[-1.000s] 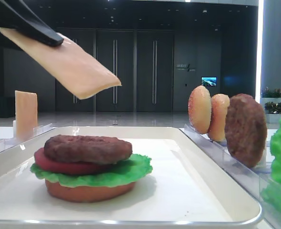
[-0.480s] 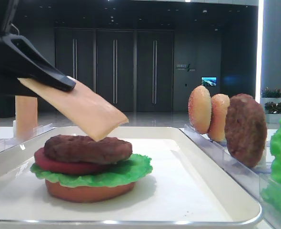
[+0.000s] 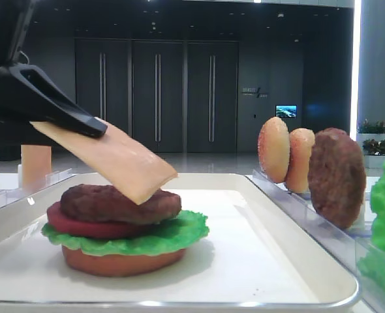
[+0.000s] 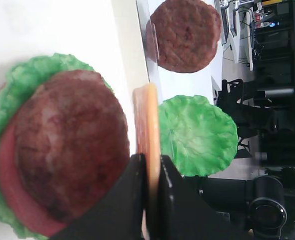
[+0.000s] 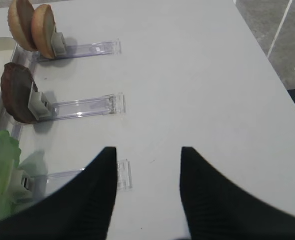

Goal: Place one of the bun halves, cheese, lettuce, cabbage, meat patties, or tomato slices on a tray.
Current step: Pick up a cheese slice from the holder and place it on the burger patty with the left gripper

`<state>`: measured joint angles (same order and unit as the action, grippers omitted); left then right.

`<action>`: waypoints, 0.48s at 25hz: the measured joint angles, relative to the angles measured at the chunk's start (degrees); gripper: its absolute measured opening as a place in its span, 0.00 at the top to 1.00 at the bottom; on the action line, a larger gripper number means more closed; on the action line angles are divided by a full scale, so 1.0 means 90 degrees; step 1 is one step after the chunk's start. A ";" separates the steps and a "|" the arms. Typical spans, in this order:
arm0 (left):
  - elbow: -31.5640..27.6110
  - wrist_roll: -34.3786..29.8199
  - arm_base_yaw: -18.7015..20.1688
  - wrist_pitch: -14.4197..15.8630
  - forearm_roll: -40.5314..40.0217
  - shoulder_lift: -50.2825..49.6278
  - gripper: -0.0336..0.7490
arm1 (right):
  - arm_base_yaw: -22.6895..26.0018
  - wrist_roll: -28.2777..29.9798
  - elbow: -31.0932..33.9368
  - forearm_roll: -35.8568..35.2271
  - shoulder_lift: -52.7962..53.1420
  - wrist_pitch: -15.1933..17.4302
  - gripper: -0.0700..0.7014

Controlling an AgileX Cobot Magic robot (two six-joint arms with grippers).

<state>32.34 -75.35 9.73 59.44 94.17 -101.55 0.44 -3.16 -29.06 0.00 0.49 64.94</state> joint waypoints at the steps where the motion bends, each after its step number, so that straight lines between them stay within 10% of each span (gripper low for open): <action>1: 0.0000 0.0000 0.0000 0.0000 0.0000 0.0000 0.92 | 0.0000 0.0000 0.0000 0.0000 0.0000 0.0000 0.53; 6: 0.0000 0.0001 0.0000 0.0000 -0.0044 0.0000 0.85 | 0.0000 0.0000 0.0000 0.0000 0.0000 0.0000 0.53; 12: 0.0000 0.0131 0.0000 0.0006 -0.0058 0.0000 0.46 | 0.0000 0.0000 0.0000 0.0000 0.0000 0.0000 0.53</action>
<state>32.34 -74.17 9.73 59.49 93.65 -101.55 0.44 -3.16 -29.06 0.00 0.49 64.94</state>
